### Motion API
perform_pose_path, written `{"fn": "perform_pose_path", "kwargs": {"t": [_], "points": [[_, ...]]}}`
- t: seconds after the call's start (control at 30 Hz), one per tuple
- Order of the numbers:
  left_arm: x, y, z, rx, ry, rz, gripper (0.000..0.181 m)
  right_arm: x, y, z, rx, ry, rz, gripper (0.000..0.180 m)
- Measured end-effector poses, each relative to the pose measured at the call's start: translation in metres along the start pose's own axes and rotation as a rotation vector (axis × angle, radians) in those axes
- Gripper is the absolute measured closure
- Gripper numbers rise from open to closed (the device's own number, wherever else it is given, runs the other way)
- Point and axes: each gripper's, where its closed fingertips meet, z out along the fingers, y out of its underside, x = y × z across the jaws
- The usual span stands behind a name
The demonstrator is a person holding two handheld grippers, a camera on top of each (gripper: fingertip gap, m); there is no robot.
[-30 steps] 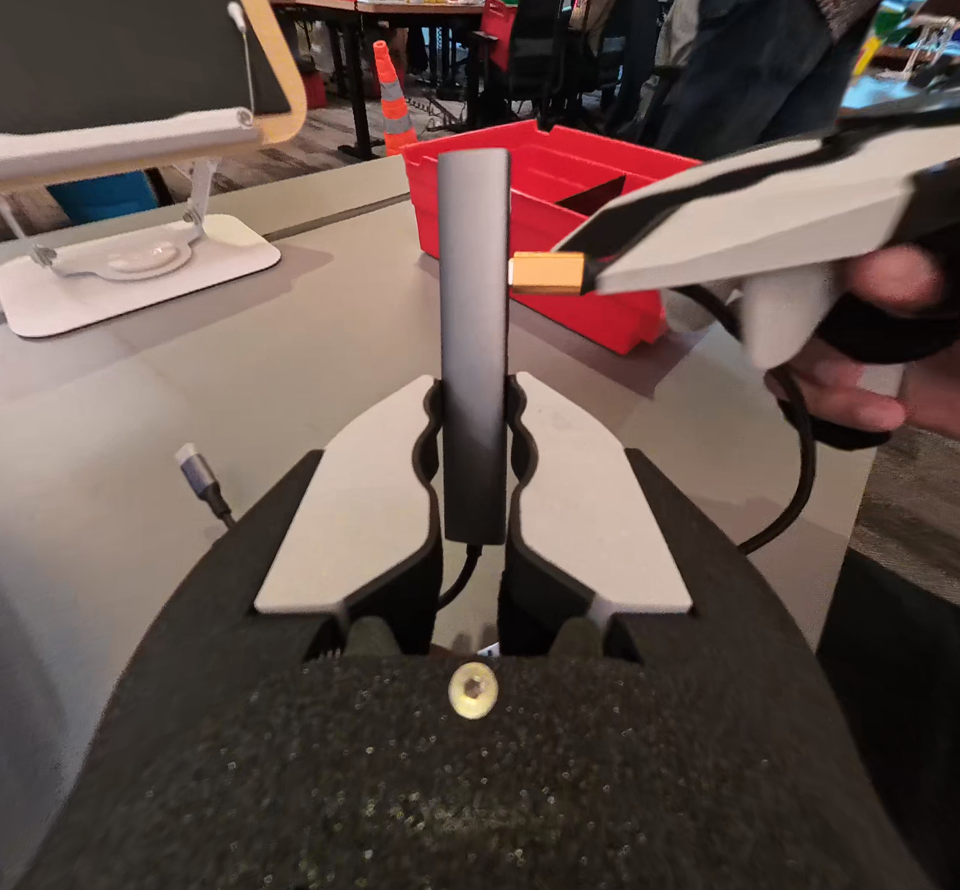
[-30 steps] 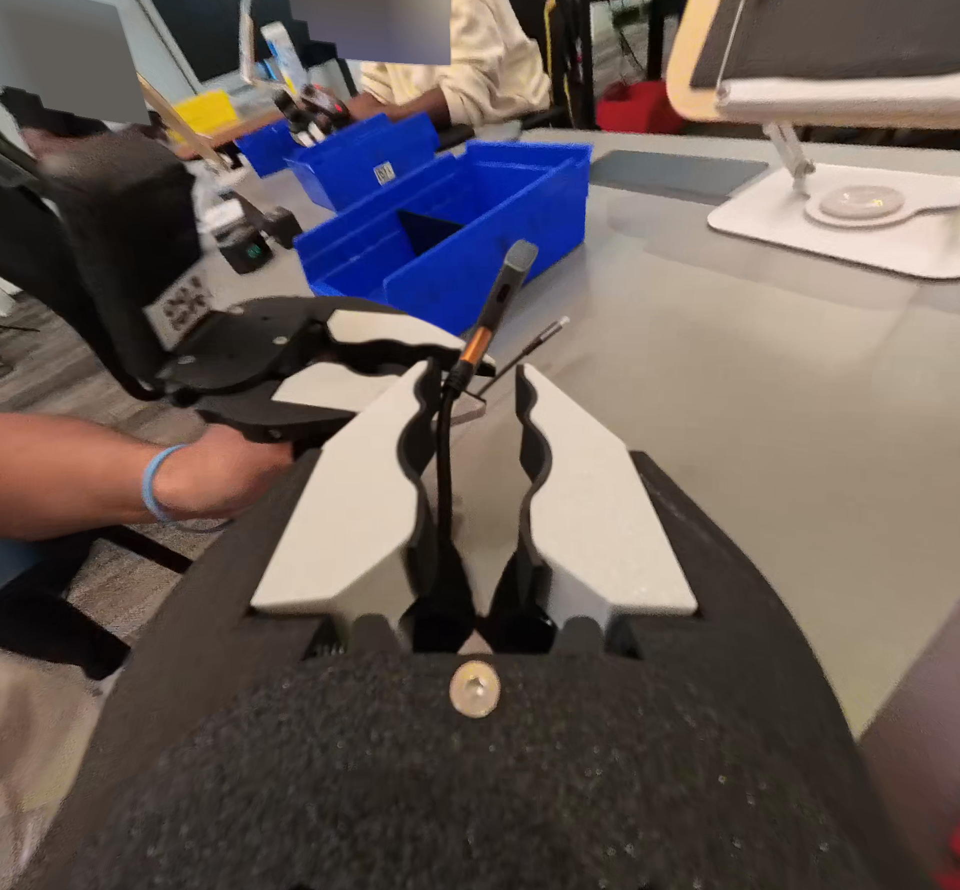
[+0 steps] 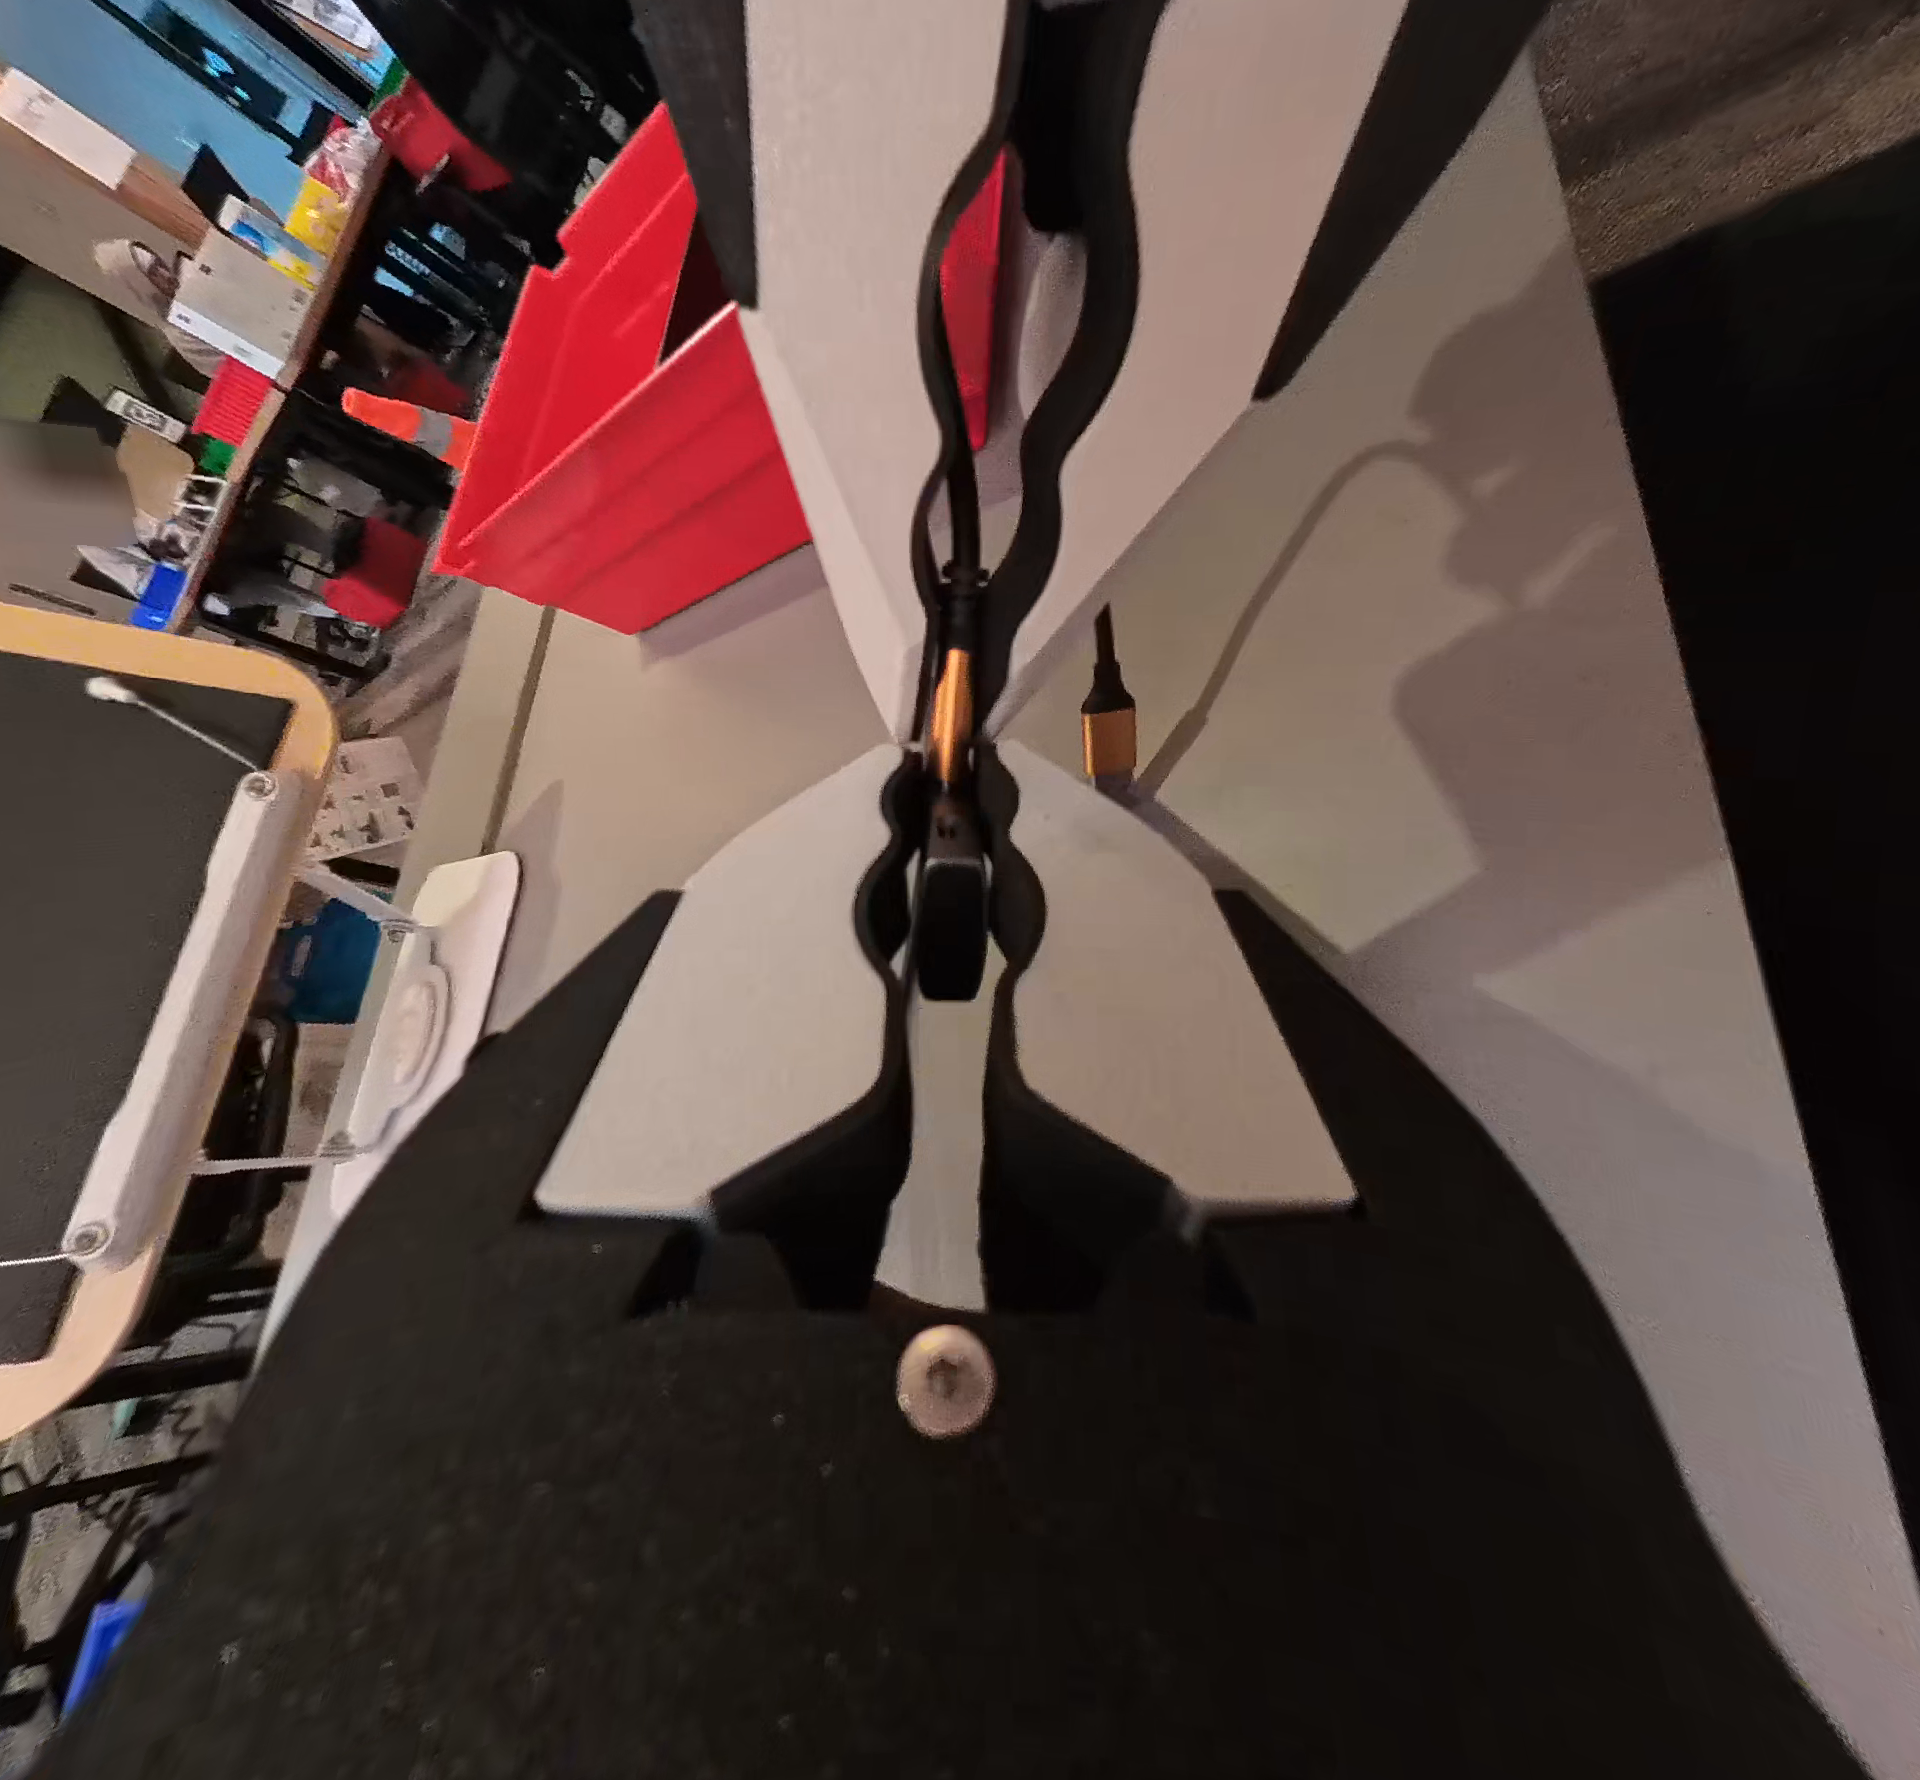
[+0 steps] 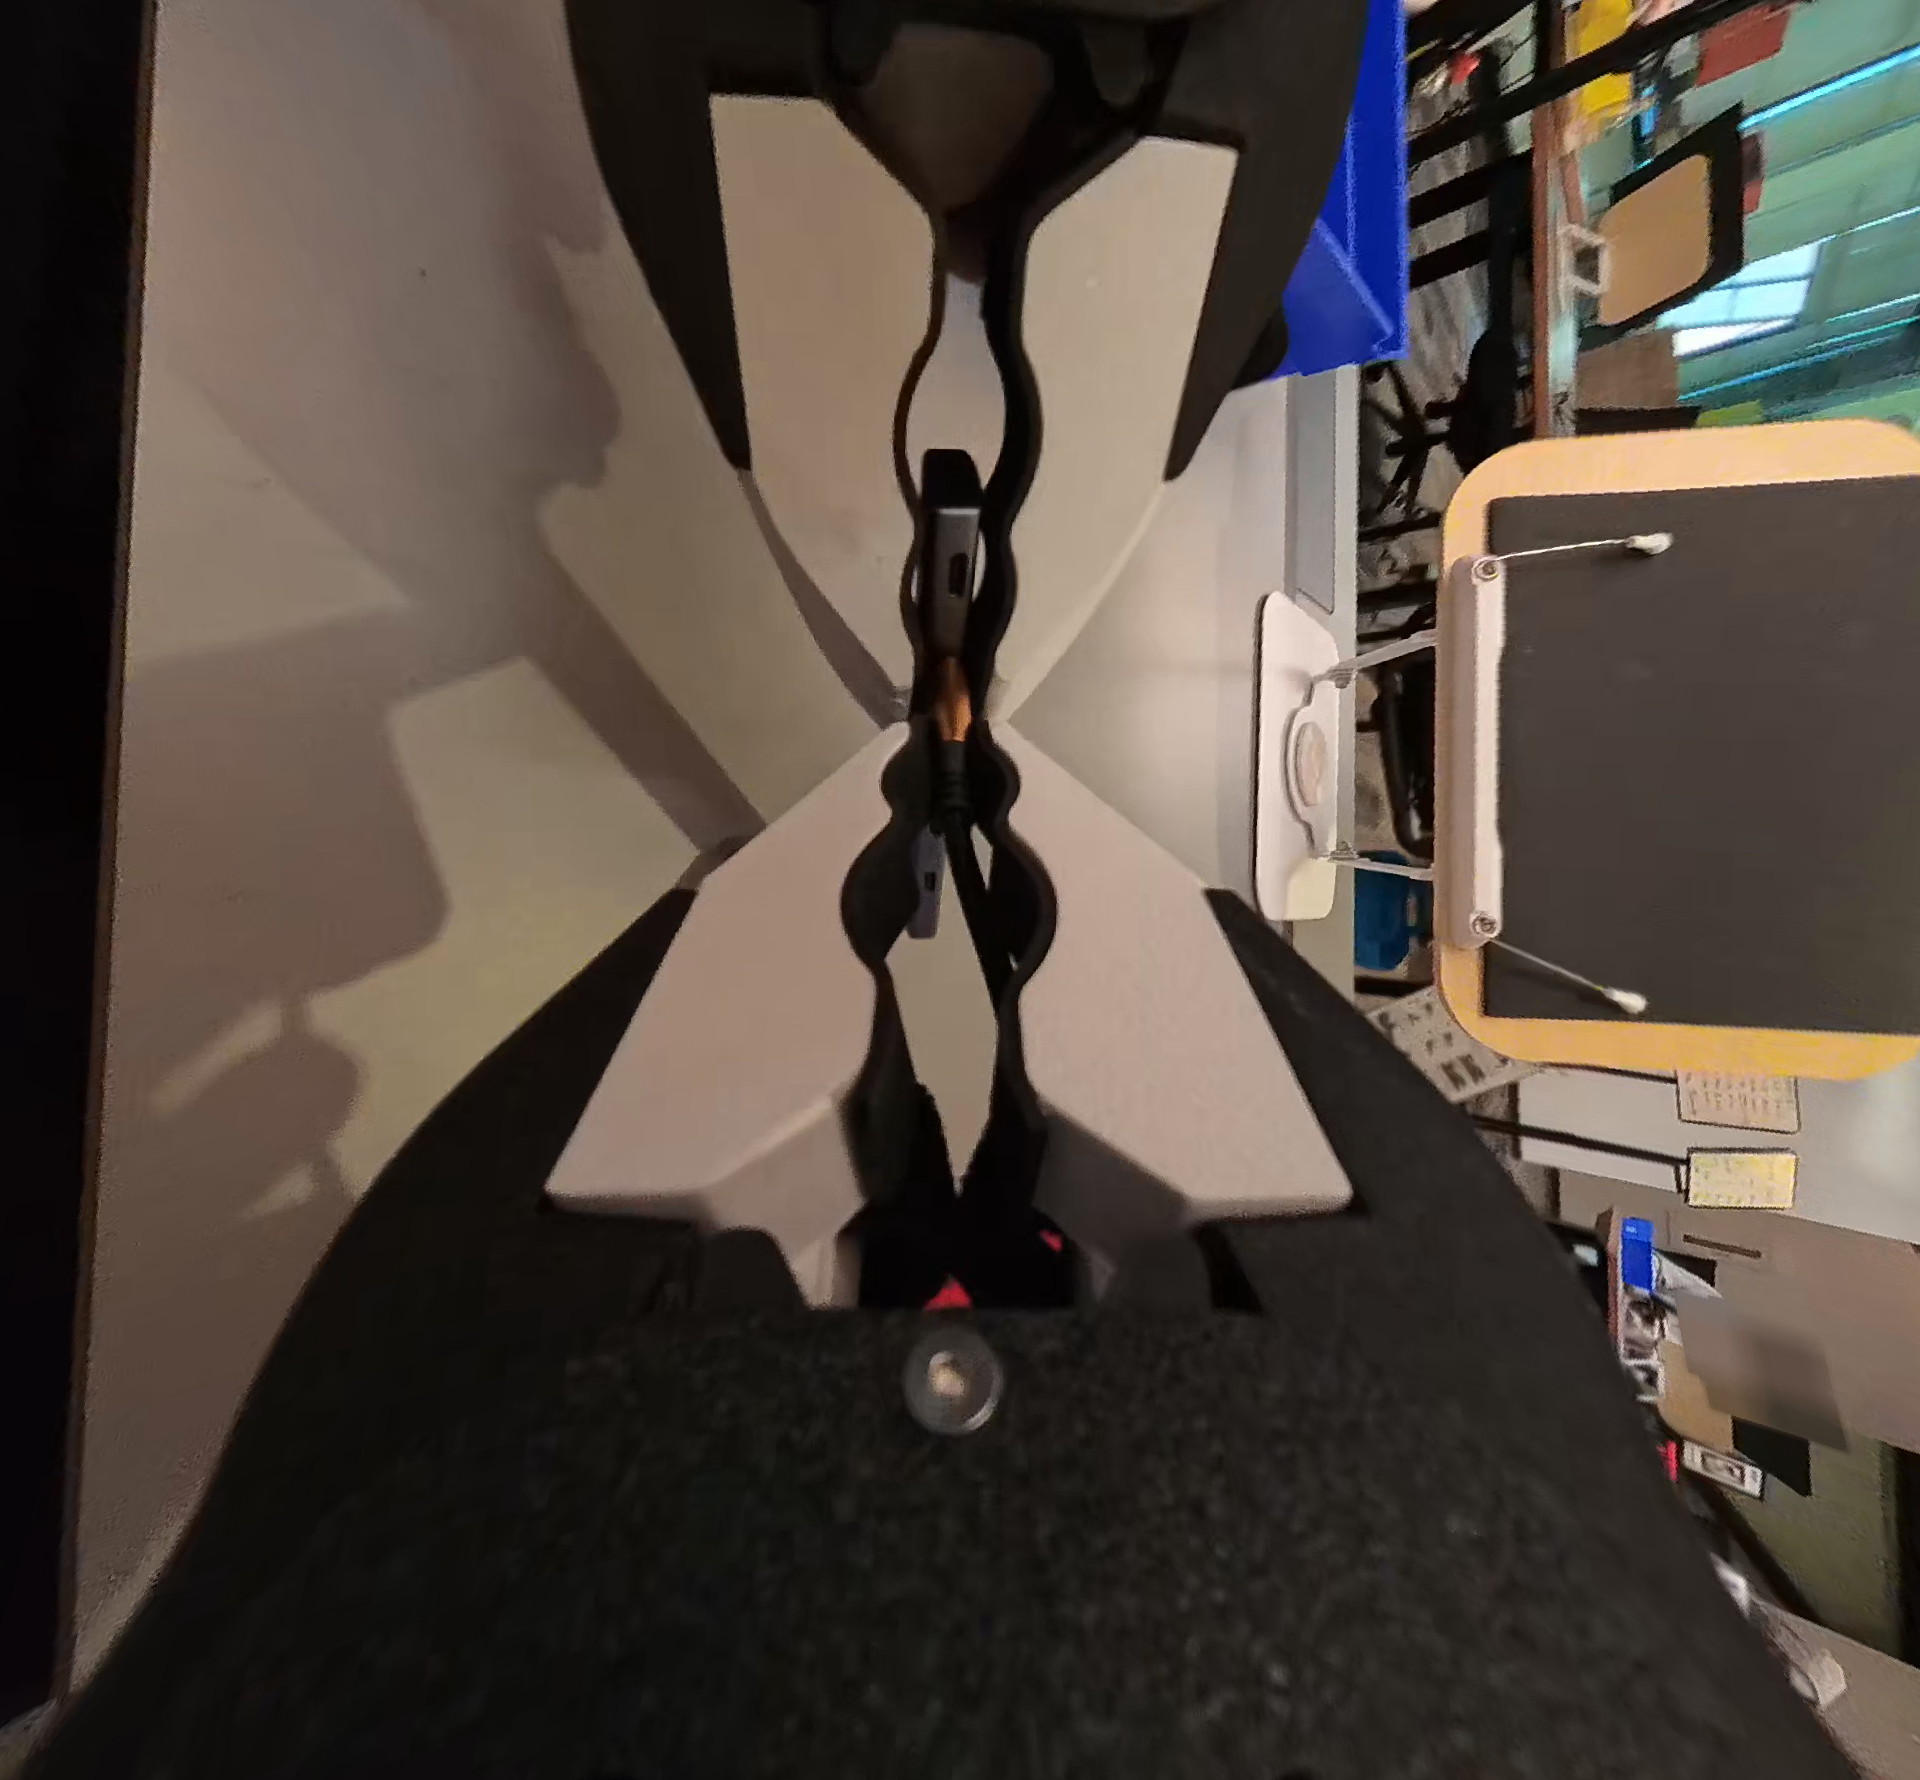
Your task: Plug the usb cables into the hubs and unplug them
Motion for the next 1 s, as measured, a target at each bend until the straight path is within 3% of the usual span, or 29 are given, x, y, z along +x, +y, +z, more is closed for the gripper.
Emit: {"fn": "perform_pose_path", "kwargs": {"t": [0.37,0.43,0.47,0.53,0.6,0.8,1.0], "points": [[0.008,-0.017,-0.007,0.074,0.058,-0.010,0.170,-0.004,-0.006,-0.020,0.136,0.023,0.065,0.175],[-0.008,0.034,-0.011,-0.141,-0.002,0.017,0.171,0.021,0.023,-0.045,0.100,0.110,0.128,0.174],[-0.020,0.055,-0.022,-0.168,-0.033,-0.023,0.171,0.032,0.039,-0.066,0.126,0.106,0.235,0.175],[-0.029,0.025,-0.037,0.000,-0.034,-0.141,0.172,0.049,0.056,-0.098,0.200,0.122,0.391,0.175],[-0.017,0.001,-0.023,0.029,-0.007,-0.116,0.171,0.068,0.064,-0.116,0.228,0.184,0.447,0.174],[-0.005,0.014,0.000,-0.006,-0.019,-0.164,0.172,0.139,0.096,-0.165,0.261,0.250,0.595,0.174],[0.009,0.013,0.008,-0.052,-0.005,-0.077,0.171,0.193,0.138,-0.166,0.253,0.269,0.627,0.174]]}}
